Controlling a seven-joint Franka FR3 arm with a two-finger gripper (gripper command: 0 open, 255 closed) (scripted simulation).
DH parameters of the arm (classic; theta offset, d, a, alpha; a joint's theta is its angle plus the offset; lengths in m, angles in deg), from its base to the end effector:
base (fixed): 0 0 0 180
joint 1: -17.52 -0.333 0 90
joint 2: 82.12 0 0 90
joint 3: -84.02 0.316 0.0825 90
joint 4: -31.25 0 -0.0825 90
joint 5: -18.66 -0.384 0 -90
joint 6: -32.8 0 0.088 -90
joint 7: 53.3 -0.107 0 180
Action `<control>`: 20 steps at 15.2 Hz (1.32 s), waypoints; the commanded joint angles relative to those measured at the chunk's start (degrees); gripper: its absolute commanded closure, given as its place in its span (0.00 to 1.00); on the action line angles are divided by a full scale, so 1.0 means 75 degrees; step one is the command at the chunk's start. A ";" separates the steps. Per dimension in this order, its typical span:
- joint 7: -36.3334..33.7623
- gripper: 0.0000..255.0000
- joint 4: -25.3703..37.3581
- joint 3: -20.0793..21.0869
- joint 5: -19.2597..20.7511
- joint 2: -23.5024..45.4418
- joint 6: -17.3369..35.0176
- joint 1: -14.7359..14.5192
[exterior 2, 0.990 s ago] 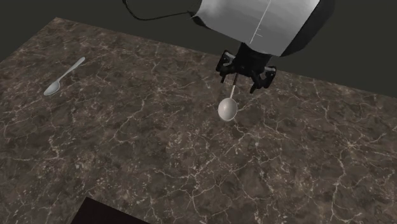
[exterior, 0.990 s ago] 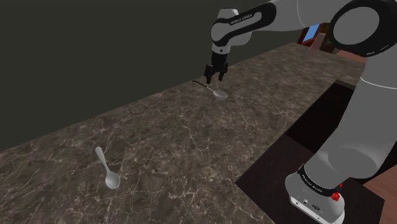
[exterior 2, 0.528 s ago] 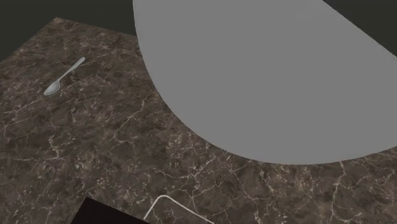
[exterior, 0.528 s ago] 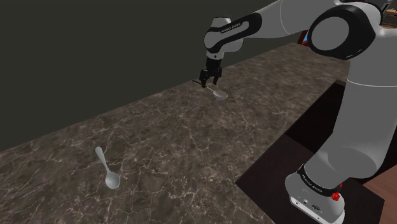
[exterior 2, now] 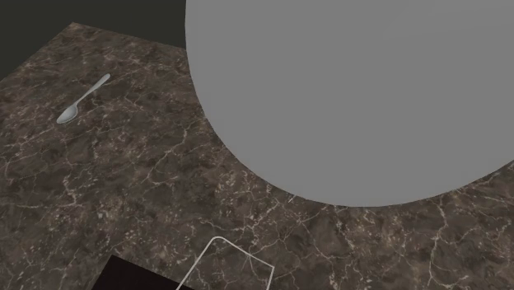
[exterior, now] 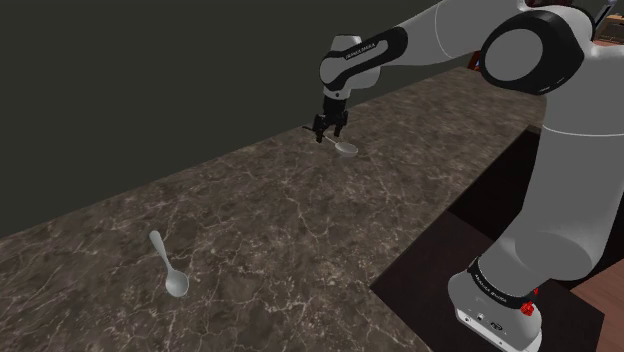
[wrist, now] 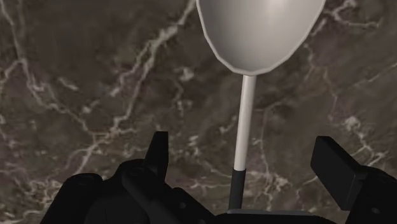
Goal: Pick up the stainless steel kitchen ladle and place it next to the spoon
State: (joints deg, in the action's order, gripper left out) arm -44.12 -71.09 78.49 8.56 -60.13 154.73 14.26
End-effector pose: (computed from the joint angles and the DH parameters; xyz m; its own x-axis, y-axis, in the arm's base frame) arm 0.6422 -0.0130 0.3374 0.9992 0.0320 -0.0257 0.0289 -0.9930 -0.1149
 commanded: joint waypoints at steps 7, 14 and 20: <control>0.0000 1.00 0.0000 0.0000 0.0000 0.0001 0.0001 0.0000; -0.0029 1.00 0.0074 -0.0009 0.0024 -0.0094 -0.0165 -0.0003; -0.0115 1.00 0.0348 -0.0032 0.0091 -0.0344 -0.0683 -0.0009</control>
State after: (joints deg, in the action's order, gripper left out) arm -44.79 -69.00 78.26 9.14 -62.42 150.42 14.24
